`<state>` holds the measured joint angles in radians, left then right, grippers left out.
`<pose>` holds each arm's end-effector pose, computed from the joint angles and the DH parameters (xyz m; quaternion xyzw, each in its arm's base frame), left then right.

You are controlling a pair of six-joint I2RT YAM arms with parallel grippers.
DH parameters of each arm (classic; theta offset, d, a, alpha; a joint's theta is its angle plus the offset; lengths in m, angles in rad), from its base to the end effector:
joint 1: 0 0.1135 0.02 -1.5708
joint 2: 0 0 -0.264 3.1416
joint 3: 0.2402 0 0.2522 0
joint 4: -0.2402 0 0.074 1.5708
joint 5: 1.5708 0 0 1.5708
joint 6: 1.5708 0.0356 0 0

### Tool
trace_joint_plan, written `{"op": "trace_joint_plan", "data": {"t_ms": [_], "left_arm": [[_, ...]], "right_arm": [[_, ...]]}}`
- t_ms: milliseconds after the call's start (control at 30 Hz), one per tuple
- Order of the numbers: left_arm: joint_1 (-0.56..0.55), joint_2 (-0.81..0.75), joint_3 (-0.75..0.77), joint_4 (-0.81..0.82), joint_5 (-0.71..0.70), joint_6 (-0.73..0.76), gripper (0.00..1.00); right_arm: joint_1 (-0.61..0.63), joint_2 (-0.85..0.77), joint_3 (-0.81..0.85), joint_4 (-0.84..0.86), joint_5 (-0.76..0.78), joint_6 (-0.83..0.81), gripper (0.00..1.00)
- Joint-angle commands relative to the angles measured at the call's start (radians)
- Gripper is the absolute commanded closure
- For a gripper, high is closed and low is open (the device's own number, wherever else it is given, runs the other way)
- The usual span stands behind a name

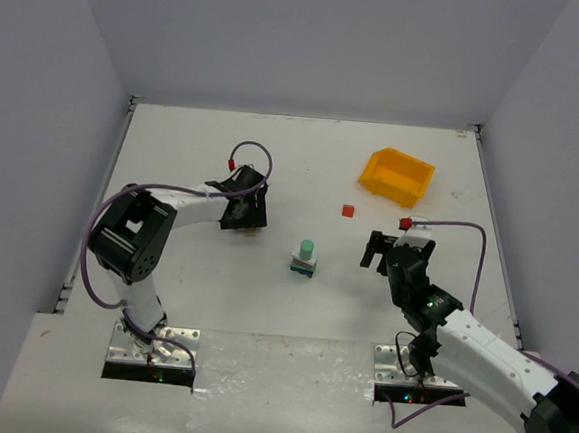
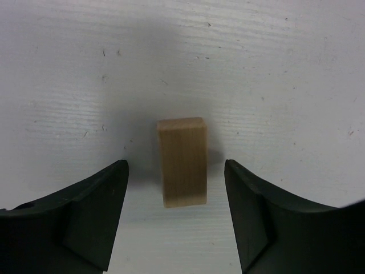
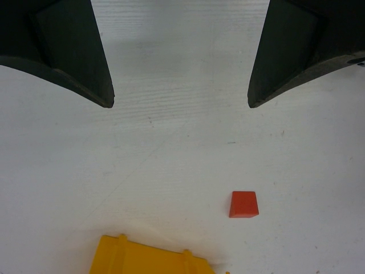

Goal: Build the wood block tower

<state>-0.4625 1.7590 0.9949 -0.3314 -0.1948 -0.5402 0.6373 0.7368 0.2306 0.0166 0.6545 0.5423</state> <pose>0.3052 -0.1445 0.1498 -0.0604 0.9657 -0.0297 0.2509 0.1399 0.0766 0.1765 0.1267 0.8188 0.0420 0.5583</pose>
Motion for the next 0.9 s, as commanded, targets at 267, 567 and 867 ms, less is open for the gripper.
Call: {"op": "trace_joint_plan", "data": {"t_ms": [267,567,867], "left_arm": [[0.010,0.017,0.047,0.058,0.030,0.047,0.86],[0.007,-0.105,0.221,0.064,0.101,0.289,1.00],[-0.067,-0.349,0.343,0.034,0.650,0.969,1.00]], "right_arm": [[-0.004,-0.004,0.039,0.020,0.031,0.002,0.01],[-0.004,-0.016,0.036,0.020,0.025,-0.001,0.01],[-0.004,-0.071,0.026,-0.005,0.058,-0.021,0.01]]}}
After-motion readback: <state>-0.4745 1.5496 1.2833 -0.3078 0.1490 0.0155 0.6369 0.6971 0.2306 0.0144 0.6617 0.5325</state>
